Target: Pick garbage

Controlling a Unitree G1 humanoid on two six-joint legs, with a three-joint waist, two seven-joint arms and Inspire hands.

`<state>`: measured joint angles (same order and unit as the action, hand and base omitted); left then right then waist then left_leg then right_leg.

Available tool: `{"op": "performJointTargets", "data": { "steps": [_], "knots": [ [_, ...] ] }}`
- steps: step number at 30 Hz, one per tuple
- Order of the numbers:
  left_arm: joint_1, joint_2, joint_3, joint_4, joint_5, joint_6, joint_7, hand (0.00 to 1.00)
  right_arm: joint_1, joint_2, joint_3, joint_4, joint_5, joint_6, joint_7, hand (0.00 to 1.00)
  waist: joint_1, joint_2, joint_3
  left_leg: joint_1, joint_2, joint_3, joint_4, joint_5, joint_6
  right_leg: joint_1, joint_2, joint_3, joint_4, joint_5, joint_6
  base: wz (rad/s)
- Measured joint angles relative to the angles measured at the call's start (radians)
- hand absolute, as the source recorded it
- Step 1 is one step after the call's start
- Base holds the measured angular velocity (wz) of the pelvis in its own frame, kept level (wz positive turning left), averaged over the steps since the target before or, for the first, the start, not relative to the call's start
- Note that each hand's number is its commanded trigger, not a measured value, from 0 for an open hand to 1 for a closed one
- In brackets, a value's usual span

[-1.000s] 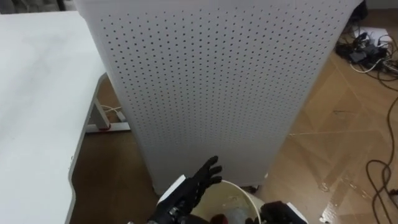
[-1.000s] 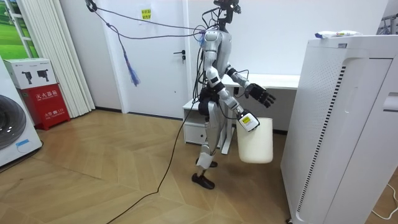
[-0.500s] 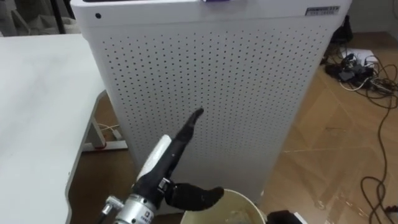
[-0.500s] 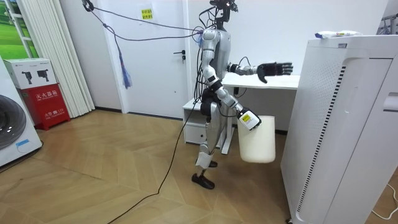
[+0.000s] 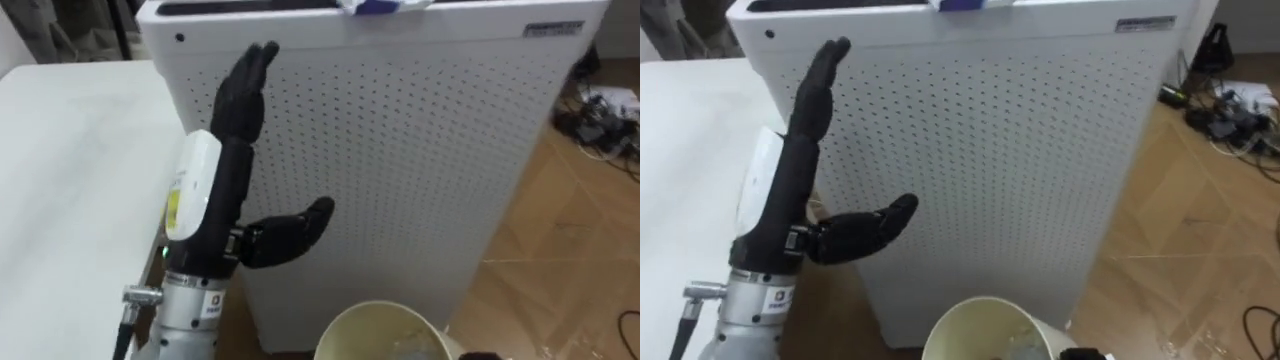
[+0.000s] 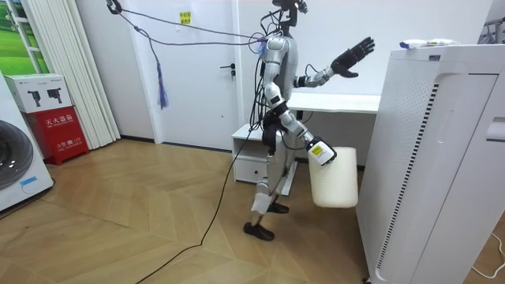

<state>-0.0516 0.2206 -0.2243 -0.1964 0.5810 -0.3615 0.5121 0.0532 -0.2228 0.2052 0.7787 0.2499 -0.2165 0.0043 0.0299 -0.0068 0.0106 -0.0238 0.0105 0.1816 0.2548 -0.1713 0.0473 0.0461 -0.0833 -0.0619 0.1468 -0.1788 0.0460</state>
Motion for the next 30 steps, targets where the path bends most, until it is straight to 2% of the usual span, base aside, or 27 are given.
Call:
{"op": "performJointTargets", "data": {
  "steps": [1,2,4,6,8,9,10,11,12,13,14,15,16,17,18,19,20,21,22,23,25,27,28,29,30],
  "knots": [
    [-0.001,0.002,0.018,0.001,0.004,0.000,0.021,0.00,0.006,0.000,0.001,-0.008,-0.017,-0.001,-0.003,1.00,-0.003,0.015,0.0033,0.019,0.009,-0.050,0.004,-0.007,-0.012,-0.023,0.016,-0.027,-0.012,0.050,-0.020,-0.40],
    [-0.002,0.002,0.024,-0.001,0.007,-0.006,0.031,0.00,0.016,-0.001,0.002,-0.013,-0.023,-0.002,-0.010,1.00,-0.010,0.026,-0.0003,0.030,0.017,-0.053,0.013,-0.015,-0.027,-0.008,0.021,-0.050,0.004,0.060,-0.027,-0.30],
    [-0.011,0.004,0.028,0.000,0.041,-0.019,0.048,0.00,0.018,0.000,0.009,-0.013,-0.023,-0.002,-0.021,1.00,-0.018,0.035,0.0022,0.033,0.032,-0.046,0.038,-0.027,-0.043,0.001,0.035,-0.051,0.011,0.057,-0.032,-0.13],
    [-0.017,0.005,0.022,0.003,0.070,-0.029,0.058,0.00,0.019,0.005,0.023,-0.012,-0.023,-0.001,-0.024,1.00,-0.027,0.024,0.0113,0.020,0.043,-0.042,0.109,-0.039,-0.057,-0.003,0.041,-0.054,0.052,0.025,-0.046,-0.11],
    [-0.017,0.006,0.026,0.007,0.069,-0.036,0.074,0.00,0.036,-0.002,0.054,-0.008,-0.024,-0.001,-0.022,1.00,-0.019,0.019,0.0145,-0.038,0.085,-0.044,0.311,-0.069,-0.076,-0.013,0.062,-0.076,0.129,-0.026,-0.071,-0.29],
    [-0.017,0.006,0.028,0.010,0.069,-0.037,0.078,0.00,0.041,-0.004,0.055,-0.008,-0.025,0.000,-0.022,1.00,-0.018,0.022,0.0159,-0.063,0.099,-0.048,0.382,-0.068,-0.076,-0.012,0.066,-0.081,0.141,-0.037,-0.076,-0.27],
    [-0.017,0.005,0.032,0.019,0.080,-0.040,0.094,0.00,0.051,-0.011,0.049,-0.007,-0.025,0.001,-0.022,1.00,-0.017,0.037,0.0192,-0.112,0.122,-0.060,0.515,-0.062,-0.079,-0.011,0.082,-0.076,0.178,-0.063,-0.089,-0.24],
    [-0.017,0.002,0.045,0.026,0.104,-0.041,0.099,0.00,0.057,-0.015,0.043,-0.007,-0.025,0.003,-0.023,1.00,-0.021,0.046,0.0253,-0.151,0.136,-0.091,0.611,-0.040,-0.091,-0.012,0.097,-0.063,0.221,-0.090,-0.099,-0.25],
    [-0.016,0.002,0.056,0.035,0.136,-0.049,0.114,0.00,0.066,-0.016,0.037,-0.007,-0.025,0.004,-0.023,1.00,-0.022,0.040,0.0246,-0.181,0.130,-0.116,0.653,-0.038,-0.091,-0.013,0.104,-0.038,0.257,-0.114,-0.104,-0.14],
    [-0.018,0.002,0.061,0.037,0.144,-0.058,0.118,0.00,0.066,-0.017,0.034,-0.008,-0.025,0.006,-0.024,1.00,-0.026,0.040,0.0241,-0.188,0.122,-0.118,0.641,-0.048,-0.084,-0.015,0.104,-0.032,0.270,-0.123,-0.106,-0.13],
    [-0.022,-0.001,0.063,0.040,0.160,-0.077,0.132,0.00,0.065,-0.016,0.022,-0.007,-0.022,0.016,-0.025,1.00,-0.023,0.040,0.0239,-0.214,0.097,-0.120,0.597,-0.069,-0.074,-0.028,0.095,-0.019,0.294,-0.137,-0.106,-0.19],
    [-0.022,-0.002,0.063,0.040,0.163,-0.087,0.142,0.00,0.064,-0.018,0.015,-0.007,-0.019,0.021,-0.025,1.00,-0.021,0.037,0.0249,-0.228,0.082,-0.122,0.565,-0.071,-0.072,-0.033,0.087,-0.014,0.303,-0.142,-0.105,-0.34],
    [-0.023,-0.004,0.064,0.039,0.172,-0.098,0.162,0.00,0.064,-0.028,0.010,-0.005,-0.016,0.026,-0.028,1.00,-0.016,0.034,0.0242,-0.254,0.051,-0.128,0.465,-0.067,-0.078,-0.037,0.075,-0.005,0.306,-0.145,-0.100,-0.43],
    [-0.027,-0.003,0.065,0.035,0.190,-0.105,0.180,0.00,0.064,-0.033,0.011,-0.005,-0.013,0.028,-0.029,1.00,-0.006,0.035,0.0232,-0.267,0.040,-0.131,0.334,-0.048,-0.092,-0.045,0.072,0.005,0.305,-0.149,-0.098,-0.44],
    [-0.030,-0.003,0.066,0.034,0.200,-0.106,0.184,0.00,0.064,-0.032,0.011,-0.004,-0.013,0.030,-0.034,1.00,0.000,0.036,0.0224,-0.267,0.039,-0.136,0.269,-0.033,-0.093,-0.046,0.073,0.012,0.305,-0.153,-0.096,-0.43],
    [-0.035,-0.005,0.068,0.033,0.215,-0.109,0.185,0.00,0.064,-0.029,0.012,0.002,-0.012,0.032,-0.038,1.00,0.005,0.030,0.0155,-0.267,0.031,-0.146,0.190,0.024,-0.080,-0.043,0.071,0.026,0.309,-0.165,-0.088,-0.36],
    [-0.037,-0.006,0.071,0.029,0.236,-0.111,0.187,0.00,0.064,-0.024,0.013,0.011,-0.014,0.035,-0.034,1.00,0.007,0.018,-0.0049,-0.254,0.018,-0.140,0.165,0.062,-0.060,-0.042,0.062,0.034,0.306,-0.174,-0.075,-0.29],
    [-0.038,-0.005,0.074,0.023,0.242,-0.112,0.187,0.00,0.064,-0.021,0.013,0.011,-0.014,0.035,-0.033,1.00,0.007,0.016,-0.0110,-0.244,0.008,-0.136,0.156,0.072,-0.047,-0.038,0.052,0.034,0.306,-0.178,-0.068,-0.31],
    [-0.038,-0.004,0.077,0.011,0.245,-0.114,0.194,0.00,0.063,-0.018,0.012,0.008,-0.014,0.035,-0.033,1.00,0.008,0.003,-0.0061,-0.224,-0.004,-0.127,0.155,0.090,-0.030,-0.024,0.039,0.030,0.302,-0.185,-0.056,-0.35],
    [-0.039,-0.004,0.083,0.001,0.256,-0.114,0.199,0.00,0.065,-0.014,0.012,0.008,-0.014,0.036,-0.033,1.00,0.016,-0.012,-0.0065,-0.214,-0.012,-0.110,0.170,0.078,-0.018,-0.017,0.025,0.022,0.301,-0.190,-0.047,-0.35],
    [-0.042,0.000,0.090,-0.024,0.278,-0.112,0.200,0.00,0.064,-0.013,0.012,0.004,-0.014,0.036,-0.033,1.00,0.020,-0.019,-0.0040,-0.213,-0.024,-0.104,0.192,0.046,-0.008,0.003,0.010,0.021,0.279,-0.196,-0.036,-0.18],
    [-0.046,0.011,0.089,-0.047,0.286,-0.110,0.200,0.00,0.063,-0.013,0.011,0.004,-0.015,0.036,-0.033,1.00,0.019,-0.016,-0.0025,-0.212,-0.037,-0.102,0.215,0.015,0.003,0.022,-0.006,0.018,0.266,-0.203,-0.022,0.00],
    [-0.058,0.016,0.088,-0.052,0.286,-0.109,0.202,0.00,0.062,-0.014,0.011,0.004,-0.016,0.040,-0.033,1.00,0.013,-0.011,-0.0018,-0.212,-0.045,-0.102,0.232,-0.008,0.012,0.032,-0.019,-0.004,0.277,-0.209,-0.012,0.15],
    [-0.077,0.019,0.083,-0.052,0.286,-0.103,0.204,0.00,0.060,-0.014,0.015,0.006,-0.015,0.045,-0.033,1.00,0.007,-0.003,0.0022,-0.210,-0.049,-0.102,0.253,-0.033,0.021,0.036,-0.027,-0.026,0.308,-0.211,-0.008,0.15],
    [-0.085,0.021,0.081,-0.053,0.286,-0.103,0.204,0.00,0.059,-0.013,0.016,0.006,-0.014,0.046,-0.029,1.00,0.006,0.000,0.0022,-0.208,-0.054,-0.102,0.260,-0.043,0.024,0.033,-0.034,-0.032,0.329,-0.212,-0.006,0.09]
  ]
}}
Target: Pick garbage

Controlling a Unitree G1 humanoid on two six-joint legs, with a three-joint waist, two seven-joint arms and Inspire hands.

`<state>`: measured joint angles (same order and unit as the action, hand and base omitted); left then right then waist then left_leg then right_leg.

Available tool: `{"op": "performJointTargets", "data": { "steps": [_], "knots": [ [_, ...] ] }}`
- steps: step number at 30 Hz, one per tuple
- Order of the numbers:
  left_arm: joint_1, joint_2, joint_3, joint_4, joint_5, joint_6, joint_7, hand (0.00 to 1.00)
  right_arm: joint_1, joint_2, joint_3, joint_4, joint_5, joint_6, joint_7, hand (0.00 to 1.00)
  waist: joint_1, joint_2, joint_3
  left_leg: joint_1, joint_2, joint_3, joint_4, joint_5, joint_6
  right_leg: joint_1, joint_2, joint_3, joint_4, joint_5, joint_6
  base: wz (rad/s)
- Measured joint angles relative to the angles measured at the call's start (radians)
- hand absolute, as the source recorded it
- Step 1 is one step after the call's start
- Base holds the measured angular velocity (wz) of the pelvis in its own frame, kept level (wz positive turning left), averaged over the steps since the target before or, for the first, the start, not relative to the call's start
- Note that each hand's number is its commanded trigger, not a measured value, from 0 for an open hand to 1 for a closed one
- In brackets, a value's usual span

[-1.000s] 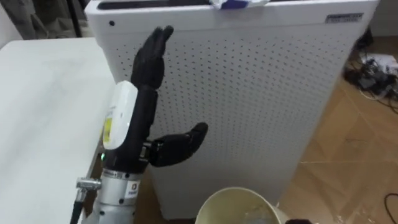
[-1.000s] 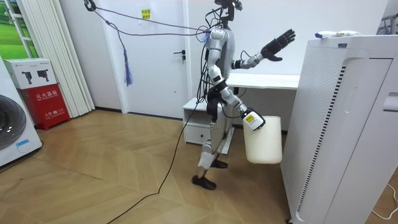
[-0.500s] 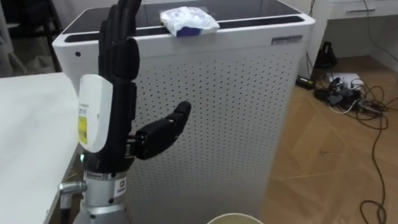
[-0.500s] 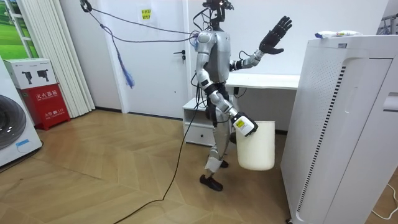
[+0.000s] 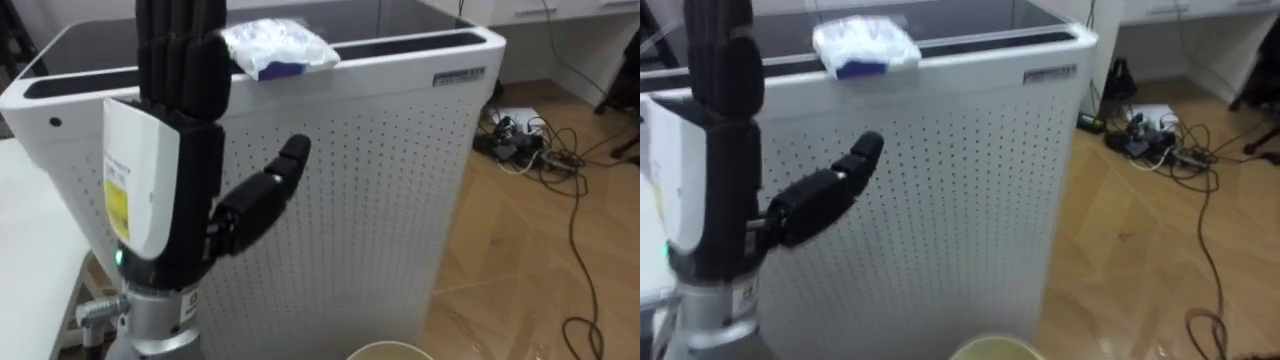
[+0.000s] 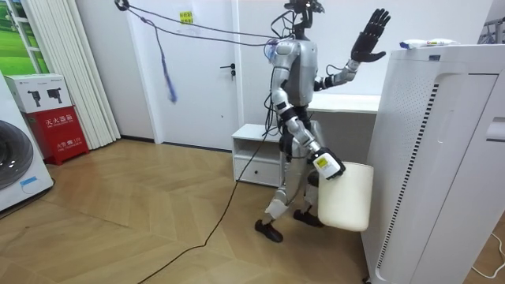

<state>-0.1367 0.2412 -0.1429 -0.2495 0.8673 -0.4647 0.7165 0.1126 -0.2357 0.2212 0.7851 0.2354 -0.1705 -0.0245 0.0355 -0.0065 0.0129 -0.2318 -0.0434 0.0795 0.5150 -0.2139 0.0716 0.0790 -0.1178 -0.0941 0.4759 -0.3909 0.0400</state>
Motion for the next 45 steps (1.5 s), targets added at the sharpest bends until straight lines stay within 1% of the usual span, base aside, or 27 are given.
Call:
{"op": "performJointTargets", "data": {
  "steps": [1,2,3,4,5,6,7,9,10,11,12,13,14,16,18,19,20,23,25,26,27,29,30,32,33,39,45],
  "knots": [
    [-0.008,0.005,0.000,-0.007,0.000,-0.001,0.002,0.00,-0.003,0.002,0.000,-0.002,0.000,0.005,0.013,1.00,0.001,0.004,-0.0021,0.008,-0.010,0.003,0.003,-0.014,0.010,-0.020,-0.017,-0.008,0.063,0.000,0.003,0.04],
    [-0.024,0.013,-0.002,-0.007,0.001,-0.001,0.000,0.00,-0.008,0.004,0.000,-0.007,-0.002,0.014,0.026,1.00,-0.001,0.003,-0.0012,0.019,-0.025,0.008,0.000,-0.022,0.021,-0.046,-0.043,-0.019,0.134,0.003,0.008,0.06],
    [-0.031,0.015,-0.002,-0.007,0.001,-0.001,0.000,0.00,-0.012,0.004,0.000,-0.008,-0.002,0.017,0.031,1.00,-0.003,0.004,-0.0009,0.023,-0.030,0.013,0.002,-0.028,0.027,-0.057,-0.054,-0.021,0.170,0.008,0.017,0.06],
    [-0.039,0.015,-0.001,-0.007,0.014,-0.001,0.001,0.00,-0.017,0.005,0.000,-0.008,-0.005,0.019,0.037,1.00,-0.002,0.004,0.0005,0.036,-0.042,0.019,0.001,-0.039,0.038,-0.078,-0.074,-0.021,0.227,0.022,0.035,0.00],
    [-0.041,0.016,-0.001,-0.007,0.028,-0.001,0.001,0.00,-0.020,0.005,0.001,-0.010,-0.006,0.019,0.040,1.00,0.001,0.012,0.0034,0.053,-0.046,0.025,-0.001,-0.051,0.046,-0.087,-0.082,-0.021,0.263,0.042,0.039,-0.03],
    [-0.042,0.017,0.000,-0.007,0.037,-0.001,0.001,0.00,-0.022,0.005,0.001,-0.010,-0.006,0.019,0.042,1.00,0.001,0.015,0.0063,0.060,-0.048,0.024,-0.004,-0.055,0.050,-0.092,-0.085,-0.021,0.277,0.054,0.042,-0.05],
    [-0.043,0.020,0.002,-0.006,0.051,-0.001,0.002,0.00,-0.024,0.004,0.001,-0.010,-0.010,0.019,0.050,1.00,0.001,0.027,0.0099,0.072,-0.047,0.016,-0.015,-0.059,0.056,-0.103,-0.086,-0.023,0.294,0.077,0.046,-0.13],
    [-0.044,0.031,0.003,-0.005,0.056,0.004,0.014,0.00,-0.030,0.003,0.002,-0.011,-0.020,0.020,0.062,1.00,0.010,0.041,0.0159,0.073,-0.039,0.007,-0.036,-0.059,0.058,-0.155,-0.084,-0.029,0.266,0.049,0.046,-0.18],
    [-0.044,0.042,-0.001,-0.004,0.053,0.008,0.022,0.00,-0.031,0.002,0.003,-0.011,-0.020,0.020,0.071,1.00,0.010,0.048,0.0210,0.070,-0.034,-0.008,-0.042,-0.058,0.057,-0.194,-0.080,-0.049,0.206,0.034,0.042,-0.05],
    [-0.044,0.059,-0.007,-0.005,0.052,0.001,0.036,0.00,-0.031,0.002,0.006,-0.011,-0.031,0.028,0.077,1.00,0.010,0.046,0.0203,0.070,-0.036,-0.016,-0.049,-0.058,0.056,-0.216,-0.073,-0.048,0.103,0.043,0.039,0.07],
    [-0.044,0.067,-0.010,-0.006,0.051,-0.004,0.044,0.00,-0.032,0.002,0.005,-0.012,-0.037,0.030,0.082,1.00,0.009,0.042,0.0196,0.069,-0.039,-0.016,-0.049,-0.058,0.056,-0.221,-0.069,-0.048,0.047,0.070,0.039,0.28],
    [-0.039,0.074,-0.020,-0.005,0.050,-0.015,0.054,0.26,-0.034,-0.003,0.005,-0.011,-0.046,0.036,0.087,1.00,0.001,0.047,0.0169,0.071,-0.041,-0.032,-0.051,-0.059,0.053,-0.227,-0.056,-0.048,0.019,0.128,0.055,0.23],
    [-0.038,0.088,-0.020,-0.014,0.050,-0.027,0.057,0.66,-0.045,-0.005,0.005,-0.011,-0.048,0.043,0.092,1.00,0.010,0.047,0.0145,0.079,-0.040,-0.034,-0.072,-0.057,0.047,-0.213,-0.052,-0.053,-0.007,0.132,0.054,0.15],
    [-0.038,0.104,-0.024,-0.022,0.053,-0.040,0.057,1.00,-0.061,-0.014,0.017,-0.005,-0.048,0.051,0.094,1.00,0.023,0.047,0.0144,0.088,-0.034,-0.042,-0.093,-0.049,0.040,-0.191,-0.043,-0.066,-0.045,0.142,0.050,0.08],
    [-0.037,0.120,-0.031,-0.028,0.058,-0.042,0.057,1.00,-0.062,-0.026,0.033,-0.005,-0.047,0.059,0.109,1.00,0.029,0.045,0.0147,0.106,-0.028,-0.050,-0.111,-0.045,0.035,-0.164,-0.036,-0.080,-0.074,0.149,0.046,0.12],
    [-0.037,0.134,-0.038,-0.030,0.060,-0.041,0.057,1.00,-0.062,-0.027,0.034,-0.005,-0.047,0.063,0.120,1.00,0.030,0.043,0.0140,0.116,-0.024,-0.052,-0.119,-0.044,0.033,-0.151,-0.032,-0.086,-0.085,0.152,0.043,0.00],
    [-0.023,0.141,-0.039,-0.034,0.062,-0.039,0.056,1.00,-0.062,-0.027,0.034,-0.005,-0.048,0.066,0.131,1.00,0.036,0.043,0.0114,0.125,-0.022,-0.054,-0.132,-0.042,0.029,-0.140,-0.028,-0.091,-0.100,0.155,0.041,0.00],
    [0.020,0.143,-0.040,-0.037,0.071,-0.023,0.024,1.00,-0.061,-0.026,0.034,-0.005,-0.048,0.079,0.154,1.00,0.040,0.042,0.0099,0.146,-0.012,-0.060,-0.158,-0.033,0.018,-0.111,-0.016,-0.109,-0.140,0.172,0.032,0.01],
    [0.032,0.144,-0.040,-0.037,0.082,-0.018,-0.003,1.00,-0.061,-0.025,0.034,-0.005,-0.048,0.079,0.163,1.00,0.040,0.041,0.0088,0.158,-0.006,-0.063,-0.171,-0.029,0.012,-0.096,-0.009,-0.116,-0.159,0.179,0.026,0.02],
    [0.042,0.149,-0.040,-0.039,0.082,-0.016,-0.021,1.00,-0.059,-0.025,0.034,-0.005,-0.050,0.079,0.170,1.00,0.044,0.040,0.0003,0.160,-0.003,-0.067,-0.180,-0.024,0.007,-0.091,-0.004,-0.120,-0.173,0.184,0.023,0.00],
    [0.048,0.152,-0.040,-0.041,0.082,-0.014,-0.030,1.00,-0.058,-0.025,0.034,-0.005,-0.051,0.079,0.171,1.00,0.044,0.038,-0.0023,0.162,-0.003,-0.070,-0.185,-0.022,0.005,-0.088,-0.002,-0.123,-0.178,0.185,0.022,0.12],
    [0.054,0.159,-0.041,-0.044,0.084,-0.009,-0.064,1.00,-0.055,-0.028,0.033,-0.005,-0.054,0.079,0.175,1.00,0.034,0.038,-0.0044,0.171,-0.003,-0.091,-0.198,-0.012,-0.001,-0.068,0.002,-0.143,-0.200,0.189,0.017,0.22],
    [0.055,0.160,-0.042,-0.045,0.086,-0.007,-0.071,1.00,-0.055,-0.030,0.033,-0.006,-0.058,0.079,0.177,1.00,0.033,0.039,-0.0050,0.174,-0.003,-0.093,-0.202,-0.010,-0.002,-0.065,0.003,-0.145,-0.204,0.189,0.017,0.19],
    [0.058,0.162,-0.043,-0.064,0.085,0.019,-0.076,1.00,-0.055,-0.032,0.033,-0.012,-0.090,0.079,0.182,1.00,0.027,0.044,-0.0094,0.180,-0.002,-0.100,-0.211,-0.006,-0.006,-0.057,0.006,-0.151,-0.211,0.190,0.015,0.08],
    [0.058,0.163,-0.043,-0.069,0.085,0.022,-0.076,1.00,-0.055,-0.032,0.033,-0.013,-0.094,0.079,0.182,1.00,0.027,0.045,-0.0104,0.182,-0.002,-0.100,-0.212,-0.006,-0.007,-0.054,0.007,-0.151,-0.215,0.191,0.014,0.00],
    [0.062,0.163,-0.043,-0.070,0.085,0.043,-0.076,1.00,-0.053,-0.036,0.033,-0.012,-0.131,0.079,0.191,1.00,0.024,0.050,-0.0132,0.216,-0.001,-0.107,-0.244,0.003,-0.013,-0.024,0.012,-0.153,-0.233,0.193,0.011,0.02],
    [0.065,0.162,-0.043,-0.071,0.085,0.055,-0.078,1.00,-0.052,-0.041,0.033,-0.012,-0.131,0.079,0.201,1.00,0.021,0.053,-0.0117,0.228,-0.001,-0.110,-0.249,0.006,-0.015,-0.011,0.014,-0.154,-0.237,0.193,0.010,0.00]
  ]
}}
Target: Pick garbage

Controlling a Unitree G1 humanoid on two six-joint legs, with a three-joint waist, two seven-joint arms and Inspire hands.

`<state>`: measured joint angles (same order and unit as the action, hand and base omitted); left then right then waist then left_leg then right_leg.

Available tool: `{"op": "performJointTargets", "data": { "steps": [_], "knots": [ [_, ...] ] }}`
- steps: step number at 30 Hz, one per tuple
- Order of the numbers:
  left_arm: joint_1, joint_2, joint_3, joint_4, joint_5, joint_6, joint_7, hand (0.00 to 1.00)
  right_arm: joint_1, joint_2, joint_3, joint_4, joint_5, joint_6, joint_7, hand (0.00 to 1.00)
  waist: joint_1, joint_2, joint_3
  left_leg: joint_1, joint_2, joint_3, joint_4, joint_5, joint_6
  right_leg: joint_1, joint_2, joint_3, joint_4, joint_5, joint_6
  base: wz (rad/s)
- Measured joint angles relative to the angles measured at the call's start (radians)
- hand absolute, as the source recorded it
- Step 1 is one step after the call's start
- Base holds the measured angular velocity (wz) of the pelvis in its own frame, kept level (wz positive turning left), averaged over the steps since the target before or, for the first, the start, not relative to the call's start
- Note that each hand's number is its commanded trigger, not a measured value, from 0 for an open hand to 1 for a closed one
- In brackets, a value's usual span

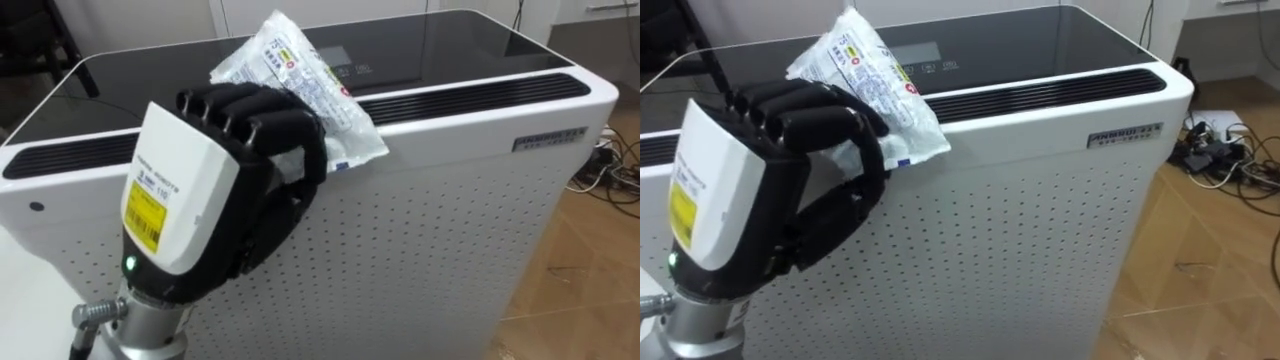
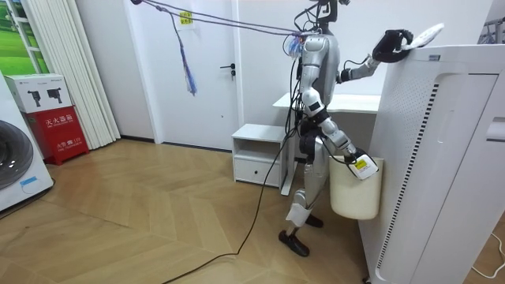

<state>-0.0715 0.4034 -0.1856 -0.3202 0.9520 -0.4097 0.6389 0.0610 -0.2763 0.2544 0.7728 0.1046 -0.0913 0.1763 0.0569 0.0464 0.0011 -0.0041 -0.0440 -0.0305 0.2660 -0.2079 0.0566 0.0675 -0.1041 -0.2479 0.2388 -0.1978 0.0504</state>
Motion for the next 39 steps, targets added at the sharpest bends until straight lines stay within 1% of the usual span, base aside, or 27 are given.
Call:
{"op": "performJointTargets", "data": {
  "steps": [4,6,9,11,12,13,14,15,17,18,19,20,21,22,23,24,26,27,28,29,30,32,33,35,36,38,39],
  "knots": [
    [0.001,0.000,0.000,-0.002,-0.002,0.000,0.000,1.00,0.000,0.001,0.000,0.000,0.000,0.000,0.001,1.00,0.001,-0.001,0.0014,0.000,0.000,0.000,-0.002,0.000,0.000,0.001,0.000,0.000,-0.001,0.000,0.000,-0.01],
    [0.002,0.000,0.000,-0.003,-0.026,-0.002,-0.003,1.00,0.000,0.001,0.000,0.000,0.000,0.000,0.002,1.00,0.003,-0.003,0.0026,0.012,-0.001,0.003,-0.015,0.003,-0.001,0.004,-0.001,0.006,-0.001,0.000,0.000,-0.07],
    [0.003,-0.001,-0.003,-0.007,-0.160,-0.016,-0.039,1.00,0.000,0.003,0.001,0.000,0.000,-0.002,0.000,1.00,0.001,-0.006,0.0053,0.013,-0.002,0.002,-0.028,0.007,-0.002,0.005,0.000,0.005,-0.005,0.000,0.000,0.00],
    [0.003,-0.001,-0.004,-0.030,-0.329,-0.025,-0.101,1.00,0.000,0.002,0.000,-0.003,0.001,-0.003,0.002,1.00,0.000,-0.009,0.0074,0.009,-0.002,-0.001,-0.029,0.009,-0.002,0.001,0.000,-0.002,-0.010,0.000,0.000,0.08],
    [0.003,-0.003,-0.004,-0.040,-0.376,-0.025,-0.125,1.00,0.000,0.002,0.000,-0.003,0.002,-0.003,0.002,1.00,0.002,-0.010,0.0078,0.008,-0.002,-0.001,-0.028,0.009,-0.002,0.001,0.000,-0.002,-0.011,0.000,0.000,0.00],
    [0.004,-0.013,-0.004,-0.065,-0.477,-0.025,-0.173,1.00,0.000,0.002,0.001,-0.005,0.001,-0.003,0.001,1.00,0.003,-0.013,0.0088,0.008,-0.001,0.001,-0.025,0.009,-0.002,-0.002,0.000,-0.001,-0.012,0.000,0.000,0.00],
    [0.004,-0.032,-0.005,-0.087,-0.577,-0.027,-0.225,1.00,0.000,0.004,0.001,-0.006,0.000,-0.003,0.001,1.00,0.006,-0.016,0.0101,0.008,-0.001,0.001,-0.027,0.009,-0.002,-0.002,0.000,0.000,-0.012,-0.001,0.000,0.00],
    [0.004,-0.042,-0.006,-0.094,-0.628,-0.028,-0.251,1.00,0.000,0.004,0.001,-0.006,0.000,-0.003,0.001,1.00,0.005,-0.017,0.0104,0.009,-0.001,0.001,-0.027,0.009,-0.002,-0.002,0.000,0.000,-0.012,-0.001,0.000,0.00],
    [0.005,-0.057,-0.011,-0.126,-0.901,-0.035,-0.360,1.00,-0.001,0.004,0.005,-0.007,0.001,-0.004,0.001,1.00,0.004,-0.024,0.0131,0.010,-0.001,0.002,-0.026,0.009,-0.002,0.002,-0.002,-0.005,-0.012,-0.001,0.002,0.00],
    [0.006,-0.062,-0.011,-0.133,-0.971,-0.036,-0.387,1.00,0.000,0.004,0.008,-0.010,0.000,-0.004,-0.002,1.00,0.005,-0.025,0.0142,0.010,-0.001,0.004,-0.025,0.009,-0.002,0.002,-0.002,-0.005,-0.012,-0.001,0.002,0.00],
    [0.005,-0.081,-0.008,-0.138,-1.103,-0.041,-0.445,1.00,0.000,0.006,0.010,-0.013,-0.004,-0.004,-0.004,1.00,0.006,-0.029,0.0147,0.009,-0.001,0.003,-0.024,0.009,-0.002,0.001,-0.001,-0.004,-0.012,-0.001,0.002,0.00],
    [0.005,-0.104,-0.001,-0.139,-1.208,-0.041,-0.496,1.00,-0.001,0.010,0.010,-0.015,-0.019,-0.004,-0.012,1.00,0.007,-0.030,0.0136,0.008,-0.001,0.001,-0.024,0.009,-0.002,0.001,-0.001,-0.004,-0.012,-0.002,0.002,0.00],
    [0.005,-0.113,-0.001,-0.139,-1.258,-0.039,-0.519,1.00,-0.001,0.012,0.010,-0.015,-0.024,-0.004,-0.014,1.00,0.007,-0.031,0.0134,0.007,-0.001,0.000,-0.022,0.009,-0.002,0.001,-0.001,-0.004,-0.012,-0.002,0.002,0.00],
    [0.005,-0.122,-0.002,-0.140,-1.338,-0.033,-0.566,1.00,-0.001,0.015,0.010,-0.015,-0.026,-0.004,-0.015,1.00,0.007,-0.031,0.0134,0.006,-0.001,0.000,-0.022,0.009,-0.002,0.001,-0.001,-0.004,-0.012,-0.002,0.002,0.00],
    [0.005,-0.123,-0.005,-0.142,-1.408,-0.022,-0.618,1.00,-0.001,0.017,0.010,-0.015,-0.026,-0.003,-0.015,1.00,0.007,-0.032,0.0135,0.003,-0.002,0.000,-0.022,0.009,-0.002,-0.001,-0.001,-0.004,-0.011,-0.002,0.002,0.00],
    [0.005,-0.124,-0.007,-0.144,-1.438,-0.014,-0.645,1.00,-0.001,0.018,0.010,-0.015,-0.026,-0.003,-0.015,1.00,0.007,-0.032,0.0130,-0.003,-0.001,0.000,-0.022,0.009,-0.002,-0.003,-0.001,-0.004,-0.010,-0.002,0.001,0.00],
    [0.005,-0.128,-0.024,-0.156,-1.540,0.019,-0.724,1.00,-0.003,0.025,0.011,-0.015,-0.025,-0.003,-0.015,1.00,0.006,-0.032,0.0110,-0.013,-0.001,0.001,-0.022,0.010,-0.003,-0.016,0.000,-0.003,-0.008,-0.001,0.000,0.00],
    [0.005,-0.129,-0.029,-0.156,-1.563,0.026,-0.742,1.00,-0.003,0.026,0.015,-0.015,-0.023,-0.003,-0.015,1.00,0.007,-0.032,0.0109,-0.014,0.000,0.001,-0.021,0.011,-0.003,-0.016,0.000,-0.004,-0.008,-0.001,-0.001,0.00],
    [0.005,-0.133,-0.045,-0.156,-1.618,0.040,-0.780,1.00,-0.003,0.027,0.030,-0.015,-0.022,-0.003,-0.014,1.00,0.005,-0.033,0.0100,-0.013,0.000,0.001,-0.020,0.011,-0.003,-0.015,0.000,-0.004,-0.008,-0.001,-0.001,0.00],
    [0.005,-0.145,-0.056,-0.155,-1.676,0.061,-0.827,1.00,-0.003,0.032,0.041,-0.015,-0.022,-0.002,-0.012,1.00,0.005,-0.036,0.0089,-0.013,0.000,0.000,-0.018,0.011,-0.004,-0.016,0.000,-0.005,-0.008,-0.001,-0.001,0.00],
    [0.005,-0.149,-0.060,-0.155,-1.703,0.070,-0.850,1.00,-0.003,0.038,0.043,-0.015,-0.025,-0.001,-0.012,1.00,0.004,-0.038,0.0082,-0.013,0.000,0.001,-0.014,0.012,-0.004,-0.016,0.000,-0.005,-0.008,0.000,-0.001,0.00],
    [0.005,-0.152,-0.066,-0.155,-1.796,0.114,-0.932,1.00,-0.003,0.053,0.048,-0.015,-0.032,0.008,-0.008,1.00,0.000,-0.044,0.0046,-0.020,0.000,0.000,-0.008,0.012,-0.004,-0.016,0.000,-0.009,-0.011,0.000,-0.001,0.02],
    [0.005,-0.152,-0.067,-0.156,-1.809,0.126,-0.950,1.00,-0.003,0.055,0.048,-0.015,-0.032,0.010,-0.007,1.00,0.000,-0.045,0.0043,-0.021,0.000,0.000,-0.008,0.012,-0.004,-0.016,0.000,-0.011,-0.012,0.000,-0.001,0.06],
    [0.005,-0.151,-0.072,-0.156,-1.826,0.167,-1.015,1.00,-0.003,0.058,0.048,-0.015,-0.032,0.021,0.002,1.00,0.000,-0.047,0.0040,-0.024,-0.001,-0.001,-0.006,0.012,-0.004,-0.017,-0.001,-0.016,-0.014,0.000,-0.001,0.07],
    [0.005,-0.151,-0.074,-0.156,-1.829,0.176,-1.027,1.00,-0.003,0.059,0.048,-0.016,-0.032,0.022,0.003,1.00,-0.001,-0.047,0.0040,-0.026,-0.001,-0.001,-0.006,0.012,-0.004,-0.018,-0.001,-0.017,-0.014,0.000,-0.001,0.05],
    [0.005,-0.151,-0.092,-0.156,-1.845,0.209,-1.069,1.00,-0.003,0.059,0.049,-0.028,-0.032,0.029,0.012,1.00,-0.002,-0.046,0.0037,-0.038,0.000,-0.004,-0.004,0.012,-0.004,-0.022,-0.001,-0.022,-0.014,0.000,-0.001,0.07],
    [0.005,-0.152,-0.094,-0.155,-1.845,0.219,-1.081,1.00,-0.003,0.059,0.049,-0.030,-0.032,0.029,0.012,1.00,-0.002,-0.046,0.0036,-0.039,0.000,-0.005,-0.001,0.012,-0.004,-0.024,-0.001,-0.024,-0.014,0.000,-0.001,0.10]
  ]
}}
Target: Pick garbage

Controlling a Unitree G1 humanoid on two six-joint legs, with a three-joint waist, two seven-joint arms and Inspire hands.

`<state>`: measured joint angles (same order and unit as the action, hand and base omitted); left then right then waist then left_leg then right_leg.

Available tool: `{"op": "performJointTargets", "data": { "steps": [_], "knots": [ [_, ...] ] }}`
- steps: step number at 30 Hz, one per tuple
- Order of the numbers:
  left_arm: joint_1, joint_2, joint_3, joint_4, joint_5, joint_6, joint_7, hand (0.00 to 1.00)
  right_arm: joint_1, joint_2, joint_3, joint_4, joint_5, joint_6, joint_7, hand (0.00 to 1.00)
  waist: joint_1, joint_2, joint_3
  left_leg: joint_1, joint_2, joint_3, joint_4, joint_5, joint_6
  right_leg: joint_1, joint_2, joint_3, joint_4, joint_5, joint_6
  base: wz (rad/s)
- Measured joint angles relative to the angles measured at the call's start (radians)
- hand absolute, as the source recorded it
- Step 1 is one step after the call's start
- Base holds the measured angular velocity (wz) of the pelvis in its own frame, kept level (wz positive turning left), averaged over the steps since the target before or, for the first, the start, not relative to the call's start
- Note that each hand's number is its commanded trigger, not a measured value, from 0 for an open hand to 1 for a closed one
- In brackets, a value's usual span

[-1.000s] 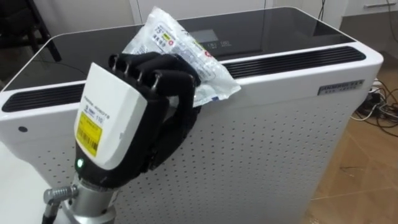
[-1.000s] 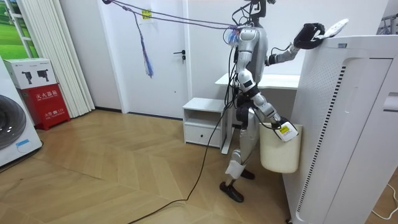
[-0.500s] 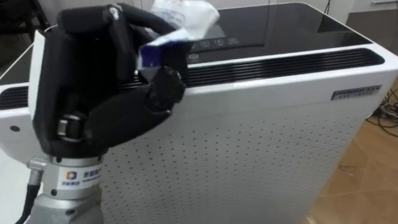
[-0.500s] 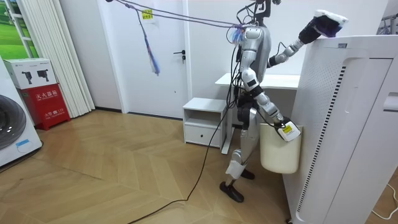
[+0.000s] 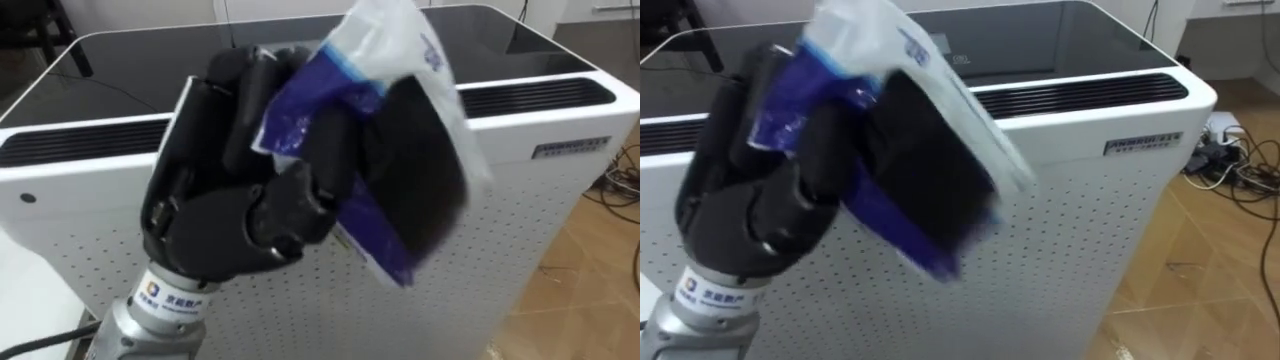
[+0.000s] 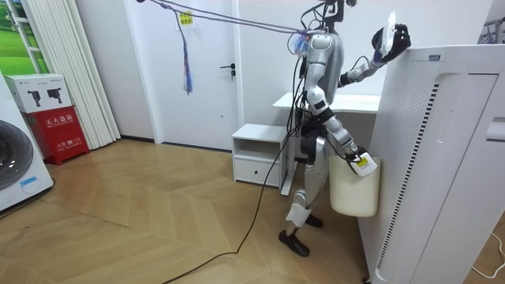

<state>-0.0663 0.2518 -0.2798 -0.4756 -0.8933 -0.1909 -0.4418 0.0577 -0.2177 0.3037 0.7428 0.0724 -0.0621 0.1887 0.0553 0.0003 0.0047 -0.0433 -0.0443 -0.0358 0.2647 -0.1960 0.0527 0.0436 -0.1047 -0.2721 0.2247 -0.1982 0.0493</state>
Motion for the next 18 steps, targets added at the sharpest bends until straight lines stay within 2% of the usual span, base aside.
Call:
{"op": "performJointTargets", "data": {
  "steps": [2,7,15,18],
  "knots": [
    [-0.003,-0.008,0.001,0.000,-0.029,0.040,-0.035,1.00,-0.002,0.000,0.000,-0.001,0.000,0.001,0.003,1.00,-0.003,0.002,-0.0004,-0.015,0.001,-0.001,0.007,0.000,0.000,-0.010,0.000,-0.004,0.002,0.000,0.000,0.07],
    [-0.005,-0.022,0.003,0.000,-0.102,0.080,-0.064,1.00,-0.009,0.007,0.001,-0.002,0.000,0.026,0.018,1.00,-0.004,0.003,0.0000,-0.015,0.001,-0.001,0.007,0.000,0.000,-0.010,0.000,-0.004,0.005,0.000,0.000,0.00],
    [-0.008,-0.038,-0.003,0.006,-0.107,0.091,-0.081,1.00,-0.023,0.012,0.003,0.004,-0.001,0.040,0.031,1.00,-0.025,0.006,0.0024,-0.028,0.002,-0.003,0.010,-0.001,0.000,-0.019,0.000,-0.006,0.014,0.001,-0.001,0.02],
    [-0.002,-0.035,-0.006,0.014,-0.041,0.098,-0.092,1.00,-0.023,0.009,0.005,0.006,-0.013,0.043,0.032,1.00,-0.019,0.010,0.0092,-0.032,0.003,0.002,0.009,-0.001,0.000,-0.028,-0.001,-0.002,0.023,0.000,-0.002,-0.06]
  ]
}}
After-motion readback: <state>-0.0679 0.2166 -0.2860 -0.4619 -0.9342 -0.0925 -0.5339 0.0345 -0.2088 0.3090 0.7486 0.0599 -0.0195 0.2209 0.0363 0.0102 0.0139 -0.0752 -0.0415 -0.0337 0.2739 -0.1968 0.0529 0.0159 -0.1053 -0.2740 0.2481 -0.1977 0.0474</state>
